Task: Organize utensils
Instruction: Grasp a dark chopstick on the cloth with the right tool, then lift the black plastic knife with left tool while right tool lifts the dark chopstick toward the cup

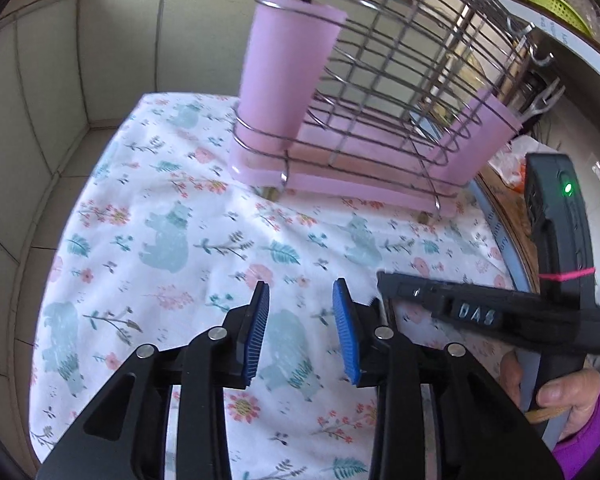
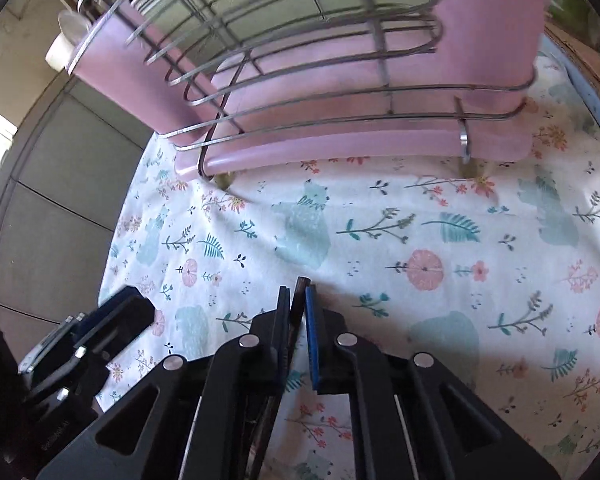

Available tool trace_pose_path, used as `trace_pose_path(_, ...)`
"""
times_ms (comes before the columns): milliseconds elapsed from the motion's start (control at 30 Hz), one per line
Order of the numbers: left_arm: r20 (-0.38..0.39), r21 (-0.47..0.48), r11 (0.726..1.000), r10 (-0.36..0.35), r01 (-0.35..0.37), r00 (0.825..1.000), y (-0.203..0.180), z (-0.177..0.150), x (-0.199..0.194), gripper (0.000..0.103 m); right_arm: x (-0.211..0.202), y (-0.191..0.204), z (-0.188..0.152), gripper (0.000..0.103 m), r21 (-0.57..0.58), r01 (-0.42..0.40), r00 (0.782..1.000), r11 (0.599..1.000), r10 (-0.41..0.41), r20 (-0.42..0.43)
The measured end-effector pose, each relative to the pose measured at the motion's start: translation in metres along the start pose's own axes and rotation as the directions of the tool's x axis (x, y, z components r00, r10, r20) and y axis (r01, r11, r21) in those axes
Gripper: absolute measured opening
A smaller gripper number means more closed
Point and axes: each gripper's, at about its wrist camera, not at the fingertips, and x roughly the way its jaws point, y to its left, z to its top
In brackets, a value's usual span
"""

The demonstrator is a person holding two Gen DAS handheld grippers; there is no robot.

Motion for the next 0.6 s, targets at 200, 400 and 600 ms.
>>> trace_pose_path(200,-0.122,0.064,0.996,-0.058,0.067,0.991,-0.027,-0.003,0.015,0.033,-0.040,-0.032,-0.004,0.007,0.013,0.064,0.996,0.998,-0.064,0.057)
trace_pose_path(400,-0.239,0.238,0.971,0.054,0.005,0.969,-0.068,-0.011,0.044,0.033,-0.061,-0.063,-0.010,0.007,0.070,0.111,0.988,0.991,-0.118,0.100)
trace_pose_path(600,-0.279,0.292,0.955,0.141,-0.056,0.950,-0.077,-0.010,0.069,0.028,-0.063,-0.078,-0.019,0.007,0.091,0.117,0.986,0.989,-0.127,0.110)
